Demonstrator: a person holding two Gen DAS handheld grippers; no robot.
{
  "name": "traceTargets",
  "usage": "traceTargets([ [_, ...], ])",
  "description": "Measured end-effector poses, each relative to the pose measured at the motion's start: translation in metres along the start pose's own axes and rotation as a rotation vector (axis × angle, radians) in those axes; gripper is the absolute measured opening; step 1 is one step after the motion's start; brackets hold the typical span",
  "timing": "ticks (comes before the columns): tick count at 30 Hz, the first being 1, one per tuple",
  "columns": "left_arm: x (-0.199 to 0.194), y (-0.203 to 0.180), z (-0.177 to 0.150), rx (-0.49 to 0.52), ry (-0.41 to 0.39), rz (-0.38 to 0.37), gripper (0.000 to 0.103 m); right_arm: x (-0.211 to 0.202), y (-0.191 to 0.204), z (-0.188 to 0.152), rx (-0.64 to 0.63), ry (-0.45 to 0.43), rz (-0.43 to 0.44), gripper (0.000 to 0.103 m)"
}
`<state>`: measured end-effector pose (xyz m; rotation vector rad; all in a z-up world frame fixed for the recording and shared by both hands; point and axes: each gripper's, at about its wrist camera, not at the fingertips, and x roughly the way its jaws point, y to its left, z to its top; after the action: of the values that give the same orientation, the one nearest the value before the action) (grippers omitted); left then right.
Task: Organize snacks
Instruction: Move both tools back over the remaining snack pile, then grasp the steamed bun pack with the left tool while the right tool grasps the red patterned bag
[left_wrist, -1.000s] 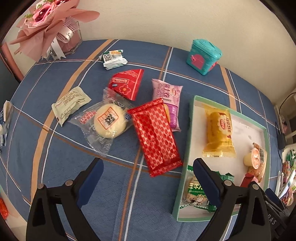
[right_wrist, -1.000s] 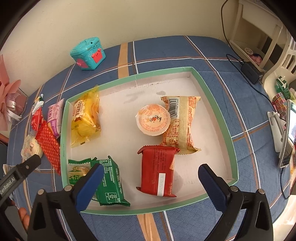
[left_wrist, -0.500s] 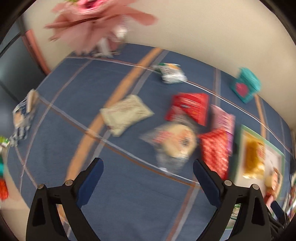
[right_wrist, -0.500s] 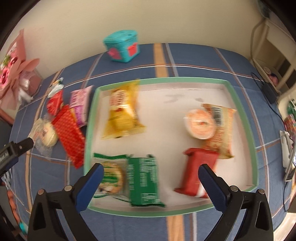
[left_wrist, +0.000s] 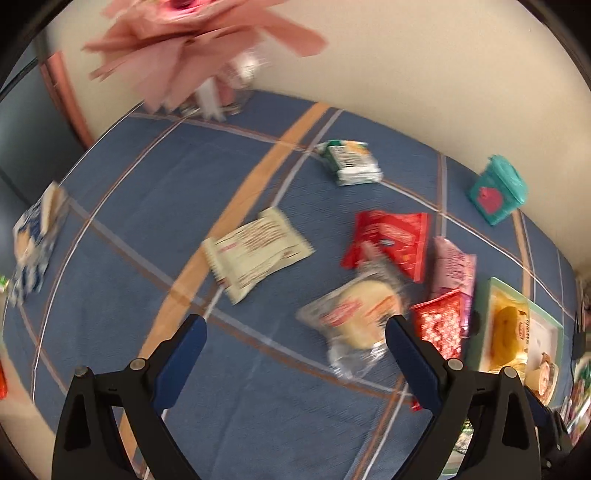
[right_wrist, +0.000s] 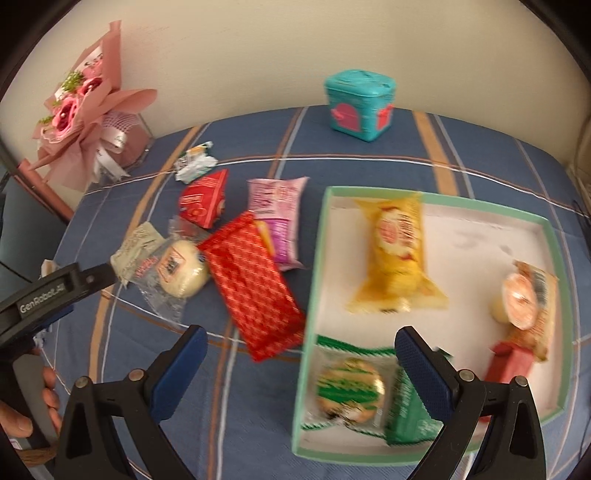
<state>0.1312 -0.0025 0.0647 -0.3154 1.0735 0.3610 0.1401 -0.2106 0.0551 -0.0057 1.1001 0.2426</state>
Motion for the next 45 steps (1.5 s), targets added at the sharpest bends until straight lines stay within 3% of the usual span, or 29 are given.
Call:
traceTargets([
  [15, 0.046, -0.032, 0.016, 0.107, 0.071, -0.089, 0.097, 0.053, 0.040, 0.020, -0.143, 0.051, -0.011, 0.081],
  [25, 0.063, -0.058, 0.006, 0.218, 0.116, -0.050, 0.097, 0.072, 0.046, 0.021, -0.171, 0.071, -0.037, 0.069],
  [29, 0.067, -0.058, 0.004, 0.213, 0.124, -0.036, 0.085, 0.075, 0.046, 0.020, -0.168, 0.084, -0.035, 0.059],
  [40, 0.046, -0.051, 0.009, 0.198, 0.086, -0.080, 0.068, 0.068, 0.041, 0.019, -0.153, 0.092, -0.036, 0.053],
  [42, 0.042, -0.050, 0.009, 0.198, 0.079, -0.091, 0.059, 0.066, 0.040, 0.020, -0.148, 0.093, -0.035, 0.052],
  [44, 0.038, -0.050, 0.011, 0.198, 0.071, -0.103, 0.041, 0.064, 0.039, 0.020, -0.142, 0.096, -0.035, 0.050],
  [45, 0.037, -0.051, 0.009, 0.199, 0.067, -0.101, 0.040, 0.063, 0.038, 0.020, -0.137, 0.097, -0.032, 0.050],
])
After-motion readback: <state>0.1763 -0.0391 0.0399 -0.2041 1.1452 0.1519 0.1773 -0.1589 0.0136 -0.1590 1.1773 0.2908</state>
